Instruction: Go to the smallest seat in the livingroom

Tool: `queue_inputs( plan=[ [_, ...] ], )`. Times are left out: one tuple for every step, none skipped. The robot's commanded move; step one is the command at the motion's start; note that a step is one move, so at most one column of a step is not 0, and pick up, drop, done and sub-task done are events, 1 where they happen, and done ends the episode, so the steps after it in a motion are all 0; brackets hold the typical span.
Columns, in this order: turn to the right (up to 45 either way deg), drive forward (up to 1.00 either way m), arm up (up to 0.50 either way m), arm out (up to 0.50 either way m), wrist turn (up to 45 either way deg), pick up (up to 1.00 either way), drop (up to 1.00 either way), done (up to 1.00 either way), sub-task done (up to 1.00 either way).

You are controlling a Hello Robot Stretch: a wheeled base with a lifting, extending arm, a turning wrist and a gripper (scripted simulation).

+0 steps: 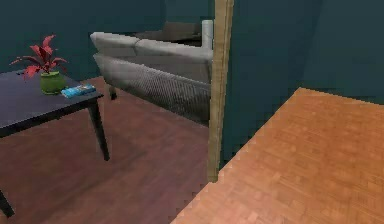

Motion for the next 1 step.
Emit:
queue_inputs(
  plan=[
    [0.0, 0.80, 0.00, 0.00, 0.0, 0.00, 0.00, 0.00, 0.00]
  ],
)
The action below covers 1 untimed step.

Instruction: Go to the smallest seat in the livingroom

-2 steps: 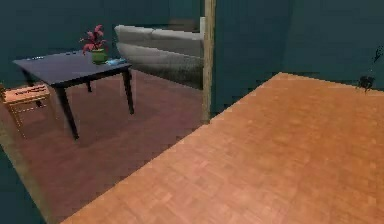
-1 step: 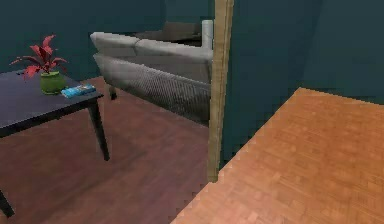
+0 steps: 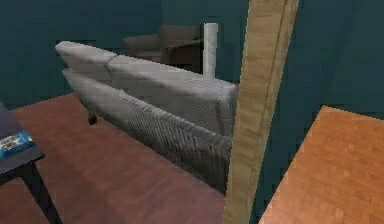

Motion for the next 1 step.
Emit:
queue_inputs(
  plan=[
    [-45.0, 0.00, 0.00, 0.00, 0.0, 0.00, 0.00, 0.00, 0.00]
  ],
)
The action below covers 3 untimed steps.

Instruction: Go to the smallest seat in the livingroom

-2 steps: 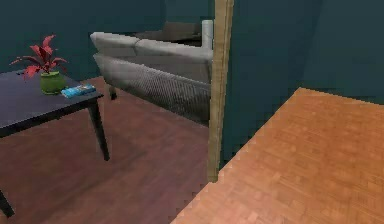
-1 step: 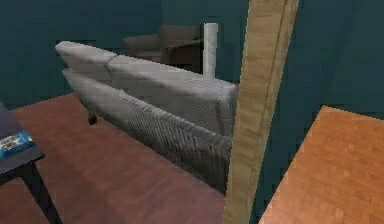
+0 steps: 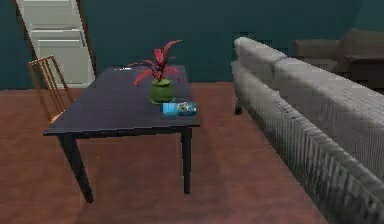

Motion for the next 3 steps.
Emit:
queue_inputs(
  plan=[
    [-45.0, 0.00, 0.00, 0.00, 0.0, 0.00, 0.00, 0.00, 0.00],
    [-9.0, 0.00, 0.00, 0.00, 0.0, 0.00, 0.00, 0.00, 0.00],
    [0.0, 0.95, 0.00, 0.00, 0.0, 0.00, 0.00, 0.00, 0.00]
  ],
)
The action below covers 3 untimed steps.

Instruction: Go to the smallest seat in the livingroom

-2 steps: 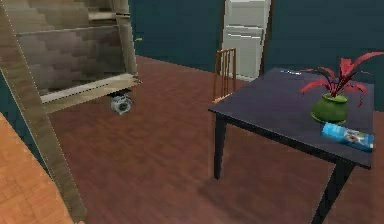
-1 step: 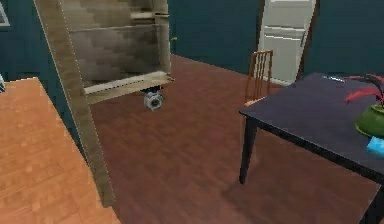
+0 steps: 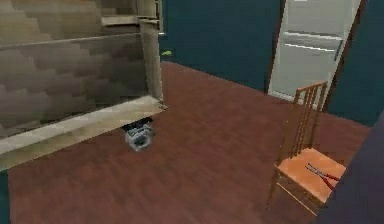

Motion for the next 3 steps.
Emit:
queue_inputs(
  plan=[
    [9.0, 0.00, 0.00, 0.00, 0.0, 0.00, 0.00, 0.00, 0.00],
    [0.0, 1.00, 0.00, 0.00, 0.0, 0.00, 0.00, 0.00, 0.00],
    [0.0, 0.90, 0.00, 0.00, 0.0, 0.00, 0.00, 0.00, 0.00]
  ],
)
